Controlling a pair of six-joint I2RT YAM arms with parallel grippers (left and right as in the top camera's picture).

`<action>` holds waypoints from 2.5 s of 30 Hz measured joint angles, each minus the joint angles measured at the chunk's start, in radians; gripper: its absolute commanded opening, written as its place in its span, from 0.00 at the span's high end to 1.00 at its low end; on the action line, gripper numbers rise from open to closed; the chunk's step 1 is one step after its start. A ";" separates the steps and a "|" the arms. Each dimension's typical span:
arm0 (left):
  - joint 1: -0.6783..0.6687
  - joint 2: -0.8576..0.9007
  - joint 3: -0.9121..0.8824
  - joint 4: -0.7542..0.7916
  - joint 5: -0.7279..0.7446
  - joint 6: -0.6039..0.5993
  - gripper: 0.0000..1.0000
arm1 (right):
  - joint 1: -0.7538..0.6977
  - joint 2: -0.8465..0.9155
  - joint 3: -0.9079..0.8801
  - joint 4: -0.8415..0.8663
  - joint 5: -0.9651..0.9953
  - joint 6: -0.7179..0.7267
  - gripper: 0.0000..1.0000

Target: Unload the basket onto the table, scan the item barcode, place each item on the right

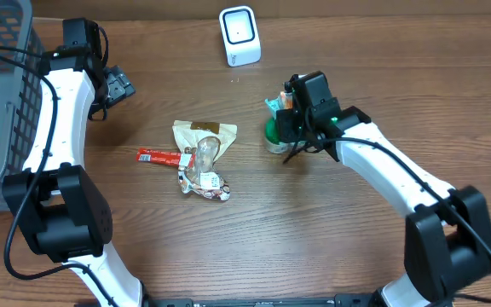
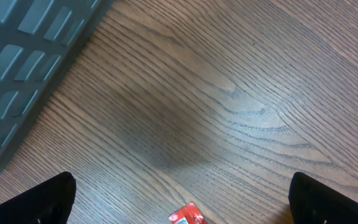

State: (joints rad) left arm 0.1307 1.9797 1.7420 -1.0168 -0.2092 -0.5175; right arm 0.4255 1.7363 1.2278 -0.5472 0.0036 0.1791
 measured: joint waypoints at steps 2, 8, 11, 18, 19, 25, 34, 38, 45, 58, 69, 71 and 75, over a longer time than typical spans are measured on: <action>0.000 0.000 0.000 0.000 0.000 0.000 0.00 | 0.000 -0.027 0.000 -0.009 0.000 -0.005 0.46; 0.000 0.000 0.000 0.000 0.000 0.000 0.00 | 0.000 -0.102 0.000 -0.041 -0.026 -0.016 0.48; 0.000 0.000 0.000 0.000 0.000 0.000 0.00 | 0.000 -0.117 0.000 -0.074 -0.094 -0.022 0.48; 0.000 0.000 0.000 0.000 0.000 0.000 0.01 | 0.038 -0.118 0.001 -0.196 -0.201 -0.040 0.47; 0.000 0.000 0.000 0.000 0.000 0.000 0.00 | 0.051 -0.118 0.001 -0.204 -0.206 -0.045 0.47; 0.000 0.000 0.000 0.000 0.000 0.000 0.00 | 0.193 -0.118 0.001 -0.219 -0.224 -0.095 0.04; 0.000 0.000 0.000 0.000 0.000 0.000 0.00 | 0.319 -0.118 0.001 -0.217 -0.095 -0.169 0.00; 0.000 0.000 0.000 0.000 0.000 0.000 0.00 | 0.304 -0.118 0.001 -0.175 -0.042 -0.176 0.00; 0.000 0.000 0.000 0.000 0.000 0.000 0.00 | 0.291 -0.118 0.001 -0.064 0.006 -0.172 0.00; 0.000 0.000 0.000 0.000 0.000 0.000 0.00 | 0.245 -0.117 0.187 -0.041 0.320 -0.058 0.00; 0.000 0.000 0.000 0.000 0.000 0.000 0.01 | 0.063 0.039 0.381 -0.403 0.192 0.029 0.05; 0.000 0.000 0.000 0.000 0.000 0.000 0.00 | 0.049 0.084 0.381 -0.430 0.148 0.038 0.05; 0.000 0.000 0.000 0.000 0.000 0.000 0.00 | 0.057 0.149 0.381 -0.437 0.101 0.045 0.05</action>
State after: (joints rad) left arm 0.1307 1.9797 1.7420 -1.0164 -0.2092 -0.5175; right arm 0.4824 1.8851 1.6089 -0.9844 0.1043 0.2245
